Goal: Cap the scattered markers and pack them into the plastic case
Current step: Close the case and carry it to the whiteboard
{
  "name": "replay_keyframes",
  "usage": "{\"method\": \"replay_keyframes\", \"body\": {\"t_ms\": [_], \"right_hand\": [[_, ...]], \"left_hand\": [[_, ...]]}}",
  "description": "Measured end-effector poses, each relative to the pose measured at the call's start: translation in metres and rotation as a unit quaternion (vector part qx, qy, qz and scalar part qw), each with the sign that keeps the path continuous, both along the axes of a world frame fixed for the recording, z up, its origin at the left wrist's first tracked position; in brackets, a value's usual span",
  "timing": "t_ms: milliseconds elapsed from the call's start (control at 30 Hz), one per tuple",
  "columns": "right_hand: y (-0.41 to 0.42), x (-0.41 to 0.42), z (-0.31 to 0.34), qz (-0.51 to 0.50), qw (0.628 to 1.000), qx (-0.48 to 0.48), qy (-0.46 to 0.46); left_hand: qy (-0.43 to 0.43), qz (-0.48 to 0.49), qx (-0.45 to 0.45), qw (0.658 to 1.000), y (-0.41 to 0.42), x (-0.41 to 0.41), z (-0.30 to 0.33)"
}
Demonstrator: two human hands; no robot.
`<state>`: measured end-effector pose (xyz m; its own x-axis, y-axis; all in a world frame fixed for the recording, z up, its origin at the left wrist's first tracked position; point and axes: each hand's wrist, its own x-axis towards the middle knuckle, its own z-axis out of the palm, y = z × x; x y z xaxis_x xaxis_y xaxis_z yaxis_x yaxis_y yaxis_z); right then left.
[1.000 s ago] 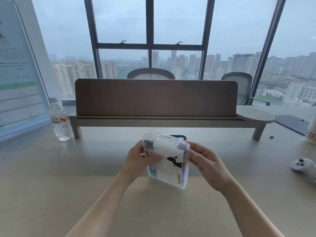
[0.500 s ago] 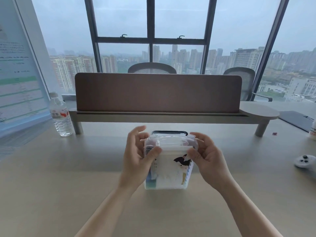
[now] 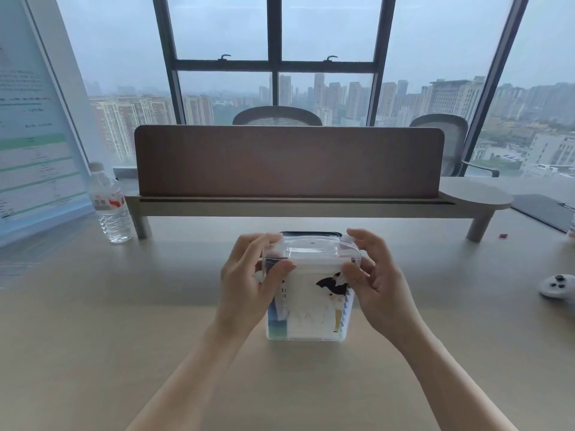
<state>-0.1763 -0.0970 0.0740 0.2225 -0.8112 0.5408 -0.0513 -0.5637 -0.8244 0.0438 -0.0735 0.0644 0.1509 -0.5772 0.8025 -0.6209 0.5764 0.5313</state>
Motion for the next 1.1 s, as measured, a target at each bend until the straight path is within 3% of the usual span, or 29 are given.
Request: {"method": "replay_keyframes", "body": {"t_ms": [133, 333, 733, 1100], "right_hand": [[0.003, -0.001, -0.002, -0.022, 0.999, -0.03, 0.015], [0.0, 0.0, -0.005, -0.099, 0.978, -0.135, 0.122], [0.0, 0.001, 0.01, -0.106, 0.977, -0.102, 0.151], [0.012, 0.006, 0.032, -0.1, 0.96, -0.071, 0.252]], "left_hand": [[0.002, -0.003, 0.002, 1.0, -0.001, 0.0, -0.002], [0.004, 0.0, 0.008, 1.0, 0.0, -0.003, -0.003], [-0.011, 0.015, 0.015, 1.0, -0.005, -0.006, -0.003], [0.015, 0.015, 0.048, 0.999, 0.008, 0.002, 0.01]]}}
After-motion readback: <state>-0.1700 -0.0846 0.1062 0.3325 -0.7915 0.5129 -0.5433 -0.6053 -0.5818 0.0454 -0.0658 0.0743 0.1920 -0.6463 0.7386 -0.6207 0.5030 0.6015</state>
